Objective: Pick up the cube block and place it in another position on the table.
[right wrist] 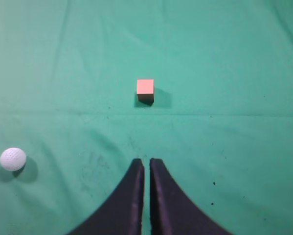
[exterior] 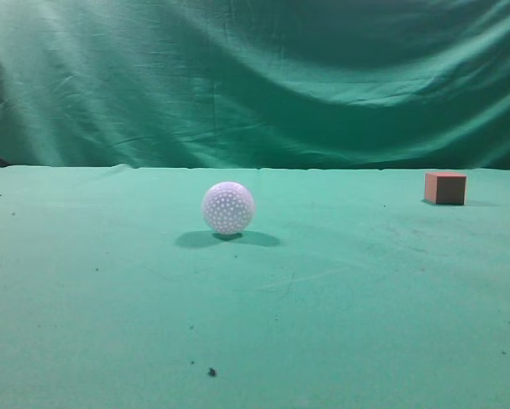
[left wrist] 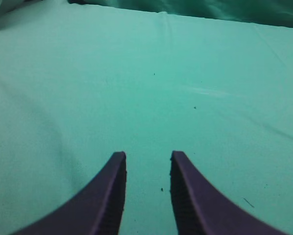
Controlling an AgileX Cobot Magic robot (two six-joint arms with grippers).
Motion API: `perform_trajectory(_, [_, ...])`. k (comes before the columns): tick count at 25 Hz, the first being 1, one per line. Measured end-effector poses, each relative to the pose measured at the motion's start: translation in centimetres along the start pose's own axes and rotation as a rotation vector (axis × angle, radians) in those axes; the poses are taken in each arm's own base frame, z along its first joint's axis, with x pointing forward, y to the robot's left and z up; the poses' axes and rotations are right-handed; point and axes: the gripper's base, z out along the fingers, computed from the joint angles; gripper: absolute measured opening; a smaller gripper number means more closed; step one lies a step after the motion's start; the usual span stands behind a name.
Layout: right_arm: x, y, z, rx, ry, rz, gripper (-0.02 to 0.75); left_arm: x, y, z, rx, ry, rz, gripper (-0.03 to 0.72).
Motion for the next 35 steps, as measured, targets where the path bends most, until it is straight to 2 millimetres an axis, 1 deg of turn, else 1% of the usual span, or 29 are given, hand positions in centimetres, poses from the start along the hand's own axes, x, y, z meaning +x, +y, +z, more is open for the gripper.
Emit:
perform_trajectory(4, [3.1,-0.5,-2.7,-0.043,-0.112,0.02,0.0,0.0,0.0,0.0,0.0,0.0,0.0,0.262])
perform_trajectory(7, [4.6,-0.7,-4.1,-0.063,-0.122,0.012,0.0,0.0,0.0,0.0,0.0,0.0,0.0,0.262])
perform_trajectory(10, [5.1,-1.0,-4.6,-0.034,-0.129,-0.021,0.0,0.0,0.0,0.0,0.0,0.0,0.0,0.262])
perform_trajectory(14, [5.1,-1.6,-4.7,0.028,-0.146,-0.064,0.0,0.0,0.0,0.0,0.0,0.0,0.0,0.262])
perform_trajectory(16, [5.3,-1.9,-4.7,0.05,-0.182,-0.08,0.0,0.0,0.0,0.0,0.0,0.0,0.0,0.262])
perform_trajectory(17, [5.7,-2.0,-4.5,0.056,-0.208,-0.088,0.0,0.0,0.0,0.0,0.0,0.0,0.0,0.262])
perform_trajectory(19, [7.1,-2.3,-4.0,0.076,-0.272,-0.1,0.0,0.0,0.0,0.0,0.0,0.0,0.0,0.262])
perform_trajectory(23, [11.0,-3.2,-1.4,0.142,-0.396,-0.064,0.0,0.0,0.0,0.0,0.0,0.0,0.0,0.262])
perform_trajectory(25, [13.2,-3.5,0.4,0.167,-0.424,-0.033,0.0,0.0,0.0,0.0,0.0,0.0,0.0,0.262])
perform_trajectory(27, [15.0,-3.8,1.8,0.19,-0.458,-0.005,0.0,0.0,0.0,0.0,0.0,0.0,0.0,0.262])
perform_trajectory(29, [16.9,-4.1,3.2,0.204,-0.467,0.006,0.0,0.0,0.0,0.0,0.0,0.0,0.0,0.262])
perform_trajectory(33, [19.7,-4.6,6.2,0.202,-0.402,0.011,0.0,0.0,0.0,0.0,0.0,0.0,0.0,0.262])
perform_trajectory(35, [20.6,-4.7,7.2,0.199,-0.377,0.015,0.0,0.0,0.0,0.0,0.0,0.0,0.0,0.262])
